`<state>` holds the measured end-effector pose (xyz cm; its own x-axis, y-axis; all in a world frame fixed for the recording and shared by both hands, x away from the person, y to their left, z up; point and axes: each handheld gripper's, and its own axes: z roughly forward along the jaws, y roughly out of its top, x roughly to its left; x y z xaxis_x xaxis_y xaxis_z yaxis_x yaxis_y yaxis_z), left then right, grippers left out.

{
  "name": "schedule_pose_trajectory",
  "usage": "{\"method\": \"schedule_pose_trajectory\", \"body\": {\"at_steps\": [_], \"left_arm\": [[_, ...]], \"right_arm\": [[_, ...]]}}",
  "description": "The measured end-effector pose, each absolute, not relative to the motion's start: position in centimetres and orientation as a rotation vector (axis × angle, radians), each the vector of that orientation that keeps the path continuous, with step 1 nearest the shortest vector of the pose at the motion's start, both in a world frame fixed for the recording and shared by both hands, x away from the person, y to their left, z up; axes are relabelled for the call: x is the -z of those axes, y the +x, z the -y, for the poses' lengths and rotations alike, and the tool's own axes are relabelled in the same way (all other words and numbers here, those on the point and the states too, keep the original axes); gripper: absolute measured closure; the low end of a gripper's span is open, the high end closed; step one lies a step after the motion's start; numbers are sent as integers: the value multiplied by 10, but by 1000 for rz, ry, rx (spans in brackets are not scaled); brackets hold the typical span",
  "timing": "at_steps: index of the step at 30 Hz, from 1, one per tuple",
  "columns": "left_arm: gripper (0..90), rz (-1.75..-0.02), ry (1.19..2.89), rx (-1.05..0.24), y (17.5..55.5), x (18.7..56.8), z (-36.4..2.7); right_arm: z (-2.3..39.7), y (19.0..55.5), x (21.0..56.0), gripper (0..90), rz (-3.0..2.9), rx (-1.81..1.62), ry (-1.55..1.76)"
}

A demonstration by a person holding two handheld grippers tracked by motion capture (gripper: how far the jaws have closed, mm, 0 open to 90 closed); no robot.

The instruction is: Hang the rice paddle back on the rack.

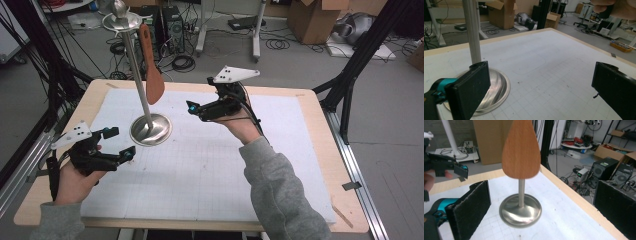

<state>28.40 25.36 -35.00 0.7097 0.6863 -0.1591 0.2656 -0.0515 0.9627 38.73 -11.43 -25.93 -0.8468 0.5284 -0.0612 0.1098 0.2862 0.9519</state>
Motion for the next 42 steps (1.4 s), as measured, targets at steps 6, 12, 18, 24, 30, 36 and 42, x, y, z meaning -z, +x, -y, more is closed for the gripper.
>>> {"method": "schedule_pose_trajectory", "body": {"at_steps": [6, 12, 18, 24, 30, 36, 42], "left_arm": [[24, -782, 1638, -400, 288, 351, -251], [24, -795, 1660, -428, 291, 354, -250], [24, -792, 1661, -418, 292, 355, -249], [24, -796, 1657, -413, 293, 356, -249], [24, -802, 1670, -430, 294, 356, -247], [24, -801, 1678, -434, 294, 358, -248], [24, -804, 1672, -435, 294, 358, -249]], "right_arm": [[133, 385, 267, 0, -2188, -1589, 599], [144, 380, 275, 0, -2188, -1573, 581], [155, 373, 280, 0, -2165, -1566, 589], [165, 369, 285, 0, -2147, -1574, 606], [175, 363, 296, 0, -2140, -1592, 631], [186, 361, 307, 0, -2133, -1616, 662], [198, 357, 317, 0, -2087, -1658, 705]]}}
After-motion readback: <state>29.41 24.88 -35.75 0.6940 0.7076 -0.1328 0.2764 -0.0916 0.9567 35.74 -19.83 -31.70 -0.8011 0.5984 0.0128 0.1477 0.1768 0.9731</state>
